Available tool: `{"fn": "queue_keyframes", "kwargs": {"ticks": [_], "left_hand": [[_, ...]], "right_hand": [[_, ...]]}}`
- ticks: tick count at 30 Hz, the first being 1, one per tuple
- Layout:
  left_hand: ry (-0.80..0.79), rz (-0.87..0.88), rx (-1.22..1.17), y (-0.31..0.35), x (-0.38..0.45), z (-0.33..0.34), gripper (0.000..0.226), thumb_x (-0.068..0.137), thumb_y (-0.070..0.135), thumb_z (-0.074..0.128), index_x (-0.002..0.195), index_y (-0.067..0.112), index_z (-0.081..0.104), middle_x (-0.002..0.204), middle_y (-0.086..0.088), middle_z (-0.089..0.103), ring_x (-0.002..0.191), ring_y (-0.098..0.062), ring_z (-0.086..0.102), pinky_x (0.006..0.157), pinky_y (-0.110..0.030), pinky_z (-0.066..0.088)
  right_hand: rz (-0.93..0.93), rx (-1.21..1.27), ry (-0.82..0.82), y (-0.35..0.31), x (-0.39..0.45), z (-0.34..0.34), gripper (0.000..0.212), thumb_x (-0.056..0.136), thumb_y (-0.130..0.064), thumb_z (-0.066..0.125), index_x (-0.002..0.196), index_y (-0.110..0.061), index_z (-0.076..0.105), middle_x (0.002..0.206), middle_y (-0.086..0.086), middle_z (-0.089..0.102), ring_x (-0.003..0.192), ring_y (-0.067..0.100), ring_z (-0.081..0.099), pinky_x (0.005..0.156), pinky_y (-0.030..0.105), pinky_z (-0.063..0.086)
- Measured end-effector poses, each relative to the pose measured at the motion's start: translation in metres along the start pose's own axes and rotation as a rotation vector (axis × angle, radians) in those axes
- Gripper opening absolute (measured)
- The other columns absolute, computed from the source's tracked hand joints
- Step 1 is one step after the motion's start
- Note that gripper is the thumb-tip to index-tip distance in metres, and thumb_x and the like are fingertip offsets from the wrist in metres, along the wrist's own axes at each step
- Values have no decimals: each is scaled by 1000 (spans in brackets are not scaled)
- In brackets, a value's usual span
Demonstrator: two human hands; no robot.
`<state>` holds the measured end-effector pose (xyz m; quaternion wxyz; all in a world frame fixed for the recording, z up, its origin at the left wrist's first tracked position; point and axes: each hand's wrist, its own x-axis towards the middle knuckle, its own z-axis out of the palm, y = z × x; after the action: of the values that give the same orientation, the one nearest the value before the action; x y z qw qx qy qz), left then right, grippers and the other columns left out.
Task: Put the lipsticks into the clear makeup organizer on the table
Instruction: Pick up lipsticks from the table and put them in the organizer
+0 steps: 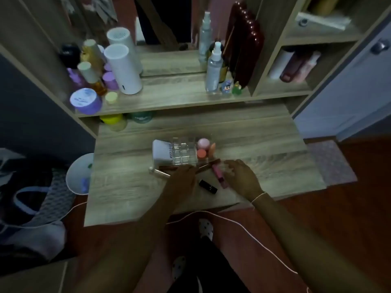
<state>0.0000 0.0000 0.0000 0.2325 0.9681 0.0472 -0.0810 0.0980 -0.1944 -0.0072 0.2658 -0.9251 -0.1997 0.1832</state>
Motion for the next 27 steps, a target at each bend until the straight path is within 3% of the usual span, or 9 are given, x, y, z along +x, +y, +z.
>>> {"fn": "queue_keyframes", "kwargs": {"ticks": [3, 6, 9, 13, 19, 24, 27], "left_hand": [[-10, -23, 11, 1, 15, 5, 39, 97, 21, 47, 134, 11, 48, 132, -15, 55, 120, -31, 50, 100, -44, 43], [-23, -24, 28, 1, 24, 6, 40, 96, 17, 49, 135, 13, 48, 126, -14, 58, 111, -32, 53, 93, -45, 45], [-21, -21, 58, 3, 32, 7, 44, 94, 17, 52, 138, 17, 46, 123, -13, 59, 109, -32, 54, 90, -45, 47], [-50, -55, 112, 5, 38, 9, 48, 91, 17, 56, 138, 20, 45, 120, -12, 61, 108, -31, 55, 86, -44, 49], [1, -69, 127, 12, 40, 11, 41, 80, 5, 65, 121, 7, 61, 102, -20, 67, 92, -38, 62, 78, -45, 53], [-8, -58, 198, 16, 44, 13, 39, 70, 1, 72, 108, 6, 67, 89, -17, 68, 79, -37, 65, 65, -41, 55], [-13, -55, 241, 16, 48, 14, 41, 63, 1, 79, 102, 8, 69, 81, -14, 67, 72, -33, 65, 57, -36, 54]], "right_hand": [[9, 11, -12, 4, 14, 1, 29, 89, -21, 60, 117, -14, 64, 114, 6, 63, 96, 24, 64, 80, 27, 52], [104, 125, -62, -2, 21, 8, 26, 91, -41, 56, 101, -17, 62, 92, 0, 63, 75, 17, 63, 65, 28, 53], [85, 115, 17, 0, 26, 18, 29, 90, -41, 61, 89, -11, 61, 86, 7, 63, 81, 20, 58, 69, 35, 47], [57, 158, 42, 6, 27, 23, 28, 89, -38, 64, 91, -10, 61, 88, 7, 61, 81, 20, 57, 70, 34, 47], [36, 154, -39, 21, 28, 27, 22, 83, -28, 72, 96, -16, 59, 92, -3, 53, 83, 15, 55, 72, 24, 43], [60, 178, -32, 27, 29, 27, 18, 80, -25, 72, 86, -26, 55, 84, -8, 50, 72, 9, 52, 61, 9, 32], [62, 192, -13, 29, 31, 28, 21, 81, -27, 71, 80, -32, 51, 80, -8, 51, 65, -1, 47, 58, 7, 29]]}}
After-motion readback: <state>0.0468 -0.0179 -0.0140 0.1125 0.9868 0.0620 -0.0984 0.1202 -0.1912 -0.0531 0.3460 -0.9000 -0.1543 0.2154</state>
